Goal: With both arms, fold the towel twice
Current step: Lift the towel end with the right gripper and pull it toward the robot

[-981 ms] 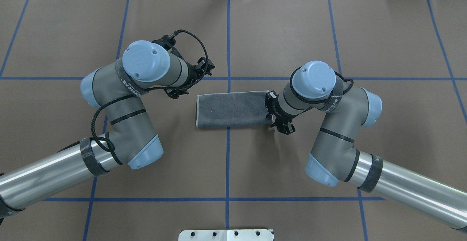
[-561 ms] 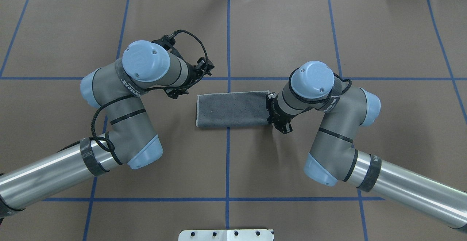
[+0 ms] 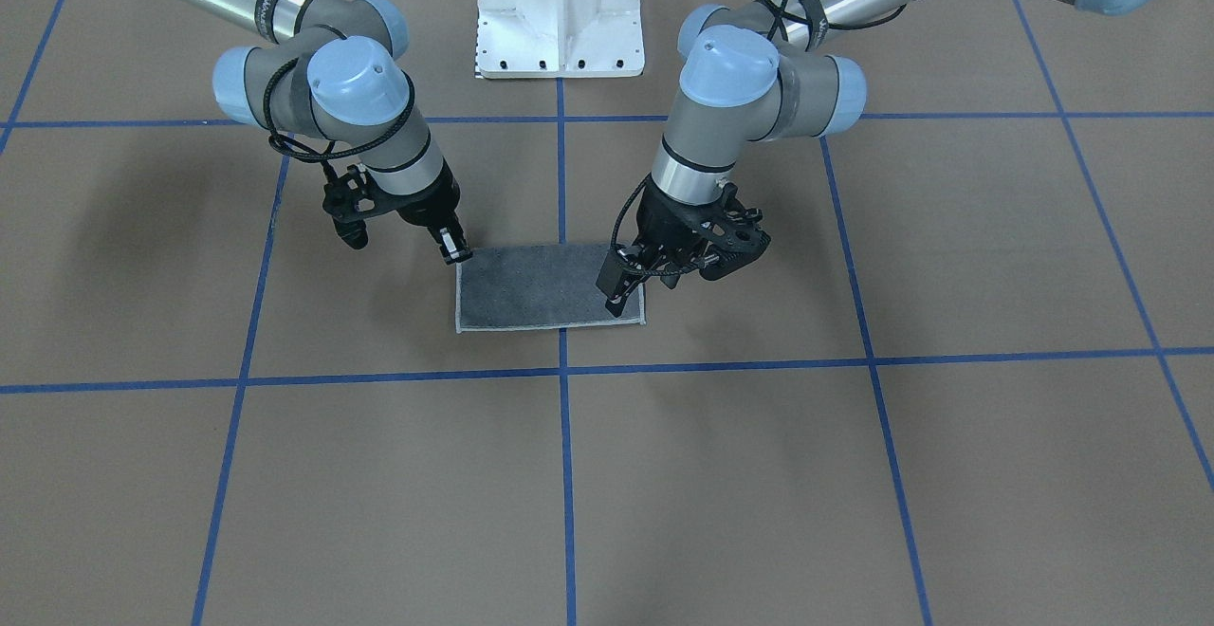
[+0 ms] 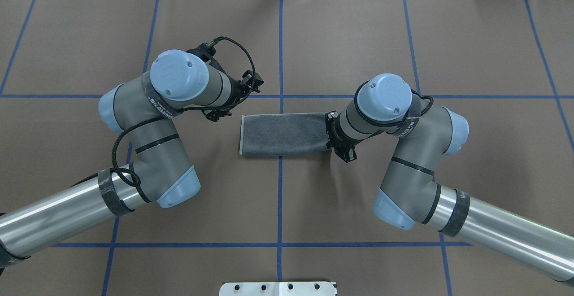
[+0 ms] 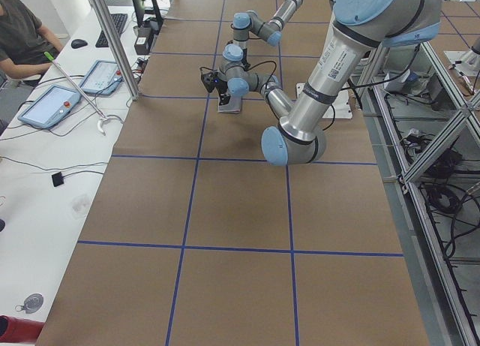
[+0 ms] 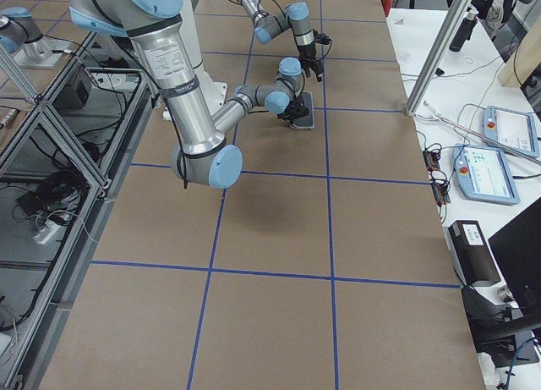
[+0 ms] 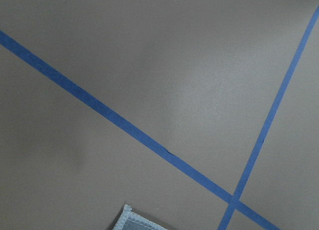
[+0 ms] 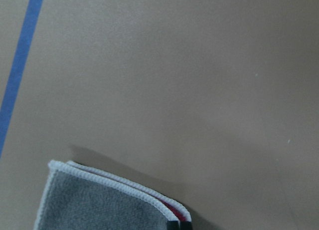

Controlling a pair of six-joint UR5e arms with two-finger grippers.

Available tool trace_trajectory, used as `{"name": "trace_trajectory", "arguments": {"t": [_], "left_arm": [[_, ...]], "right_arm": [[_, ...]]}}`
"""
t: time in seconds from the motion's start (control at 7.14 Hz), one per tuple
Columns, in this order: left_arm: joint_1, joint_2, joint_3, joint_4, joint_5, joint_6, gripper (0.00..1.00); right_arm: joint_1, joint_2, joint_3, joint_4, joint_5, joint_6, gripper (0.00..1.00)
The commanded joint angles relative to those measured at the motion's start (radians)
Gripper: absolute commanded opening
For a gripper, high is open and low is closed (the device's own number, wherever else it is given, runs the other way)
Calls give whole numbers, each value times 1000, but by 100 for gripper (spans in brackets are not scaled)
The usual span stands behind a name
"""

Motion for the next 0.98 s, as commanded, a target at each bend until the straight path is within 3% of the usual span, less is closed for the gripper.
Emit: {"name": "trace_trajectory", "arguments": {"t": [0.0, 0.42, 0.84], "left_arm": [[-2, -1, -9, 0, 0, 0, 100], [-3, -1, -29, 1, -3, -2, 100], [-13, 11, -87, 10, -69, -8, 100]], "right_arm": [[-25, -6, 58, -3, -2, 24, 0], [-116, -29, 140, -18, -2, 140, 0], [-211, 7, 141, -18, -35, 298, 0]]}}
